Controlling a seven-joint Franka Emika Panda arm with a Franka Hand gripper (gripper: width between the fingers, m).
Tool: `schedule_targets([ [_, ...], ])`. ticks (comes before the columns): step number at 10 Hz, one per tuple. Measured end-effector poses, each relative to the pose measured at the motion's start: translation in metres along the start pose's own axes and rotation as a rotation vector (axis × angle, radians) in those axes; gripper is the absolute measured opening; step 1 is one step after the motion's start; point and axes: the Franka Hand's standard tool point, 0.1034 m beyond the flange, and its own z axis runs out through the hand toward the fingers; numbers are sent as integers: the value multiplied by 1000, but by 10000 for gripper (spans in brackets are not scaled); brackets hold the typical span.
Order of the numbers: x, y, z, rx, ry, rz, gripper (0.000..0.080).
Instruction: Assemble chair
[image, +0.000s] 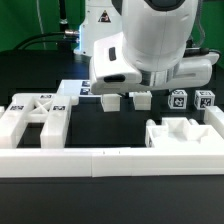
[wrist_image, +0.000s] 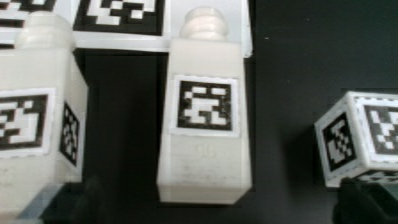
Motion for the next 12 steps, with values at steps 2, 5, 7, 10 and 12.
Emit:
schedule_targets([
  [2, 0, 1, 8, 8, -139, 1, 649],
  [5, 5, 1, 14, 8, -185, 2, 649],
  [7, 6, -1, 19, 4, -188, 3, 649],
  [10, 7, 2, 27, 4, -172, 4, 445],
  [12, 8, 2, 27, 4, -168, 4, 284],
])
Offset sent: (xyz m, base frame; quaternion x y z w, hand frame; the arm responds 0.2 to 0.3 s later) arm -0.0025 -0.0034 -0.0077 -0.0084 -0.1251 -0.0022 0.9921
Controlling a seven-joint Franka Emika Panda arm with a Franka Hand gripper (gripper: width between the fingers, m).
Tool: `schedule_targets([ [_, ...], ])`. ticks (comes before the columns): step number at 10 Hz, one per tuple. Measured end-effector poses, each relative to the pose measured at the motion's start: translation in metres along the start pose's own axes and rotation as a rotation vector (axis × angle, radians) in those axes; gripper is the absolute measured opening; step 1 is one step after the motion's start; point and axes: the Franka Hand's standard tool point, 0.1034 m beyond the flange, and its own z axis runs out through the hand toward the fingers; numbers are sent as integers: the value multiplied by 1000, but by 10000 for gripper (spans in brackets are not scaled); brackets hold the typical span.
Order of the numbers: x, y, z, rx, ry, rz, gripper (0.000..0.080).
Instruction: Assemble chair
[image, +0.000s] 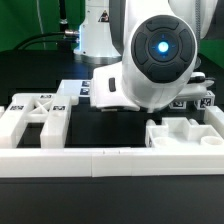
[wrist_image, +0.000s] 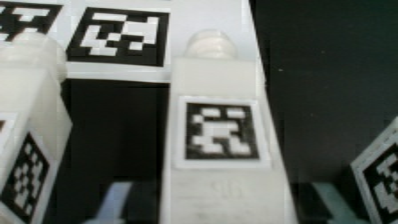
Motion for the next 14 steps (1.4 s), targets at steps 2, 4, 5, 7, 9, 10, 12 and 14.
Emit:
schedule_targets([
  [2, -4, -2, -7, 1, -8, -3, 284],
  [4, -16, -5, -32, 5, -27, -11, 284],
  [5, -25, -7, -46, 6, -43, -17, 284],
  [7, -25, -9, -55, 3, -19, -20, 285],
  [9, -20, -8, -56, 3, 0, -19, 285],
  [10, -20, -8, -55, 3, 0, -19, 285],
  [12, -18, -10, -72, 2, 63, -23, 285],
  [14, -26, -12, -101, -2, 179, -27, 285],
])
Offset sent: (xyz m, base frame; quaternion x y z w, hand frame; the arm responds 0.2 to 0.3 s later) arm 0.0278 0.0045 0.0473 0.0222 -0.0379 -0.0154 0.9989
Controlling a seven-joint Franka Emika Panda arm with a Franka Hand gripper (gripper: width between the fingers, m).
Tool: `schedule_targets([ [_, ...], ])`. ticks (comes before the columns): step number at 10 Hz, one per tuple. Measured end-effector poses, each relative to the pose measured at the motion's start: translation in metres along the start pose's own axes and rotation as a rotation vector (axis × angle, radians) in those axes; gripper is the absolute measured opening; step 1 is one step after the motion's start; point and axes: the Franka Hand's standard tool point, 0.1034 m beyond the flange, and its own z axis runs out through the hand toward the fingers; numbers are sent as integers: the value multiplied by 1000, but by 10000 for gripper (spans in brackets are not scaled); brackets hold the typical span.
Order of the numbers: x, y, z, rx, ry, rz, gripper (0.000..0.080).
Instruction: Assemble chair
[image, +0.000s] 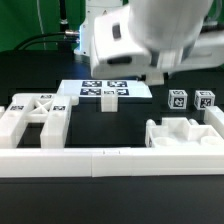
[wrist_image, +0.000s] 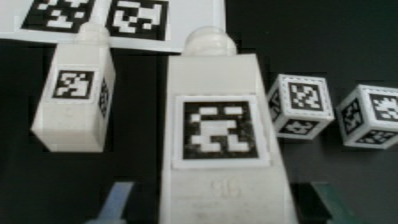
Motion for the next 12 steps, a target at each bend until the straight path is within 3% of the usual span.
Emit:
schedule_targets([
  [1, 13, 1, -1, -6, 112, 3, 285],
  [3, 12, 3, -4, -12, 244, 7, 285],
  [4, 21, 3, -11, -21, 376, 8, 285],
  [5, 13, 1, -14, -24, 404, 1, 285],
  [7, 14, -16, -54, -30, 555, -8, 285],
  [8, 15, -22, -67, -39, 634, -28, 285],
  [12, 25, -19, -72, -57, 906, -27, 285],
])
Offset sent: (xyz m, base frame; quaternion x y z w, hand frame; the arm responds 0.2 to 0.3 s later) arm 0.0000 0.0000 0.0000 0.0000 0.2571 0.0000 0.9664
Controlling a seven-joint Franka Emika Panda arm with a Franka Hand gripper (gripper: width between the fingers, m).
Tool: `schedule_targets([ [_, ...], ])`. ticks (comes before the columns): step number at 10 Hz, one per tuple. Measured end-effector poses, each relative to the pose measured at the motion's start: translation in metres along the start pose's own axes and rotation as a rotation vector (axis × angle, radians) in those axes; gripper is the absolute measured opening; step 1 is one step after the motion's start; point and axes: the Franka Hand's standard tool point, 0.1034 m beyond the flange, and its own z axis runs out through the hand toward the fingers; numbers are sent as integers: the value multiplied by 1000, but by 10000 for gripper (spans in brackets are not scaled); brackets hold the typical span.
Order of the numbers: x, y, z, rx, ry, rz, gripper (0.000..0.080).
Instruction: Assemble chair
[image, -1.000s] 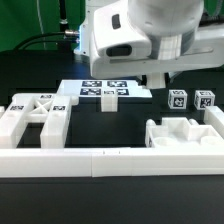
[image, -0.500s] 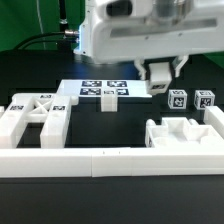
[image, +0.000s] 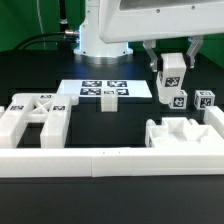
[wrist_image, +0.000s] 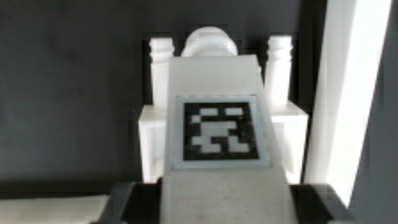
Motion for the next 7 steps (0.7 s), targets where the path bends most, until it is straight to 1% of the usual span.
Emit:
schedule_targets([
  [1, 13, -9, -5, 2, 72, -16, 285],
  [2, 24, -12, -9, 0, 149, -35, 285],
  [3, 29, -10, -10, -6, 218, -45, 285],
  [4, 27, -9, -9, -11, 262, -45, 285],
  [5, 29, -7, -10, -19, 337, -45, 285],
  [6, 27, -7, -6, -19, 350, -45, 285],
  [7, 35, -14, -5, -10, 329, -49, 285],
])
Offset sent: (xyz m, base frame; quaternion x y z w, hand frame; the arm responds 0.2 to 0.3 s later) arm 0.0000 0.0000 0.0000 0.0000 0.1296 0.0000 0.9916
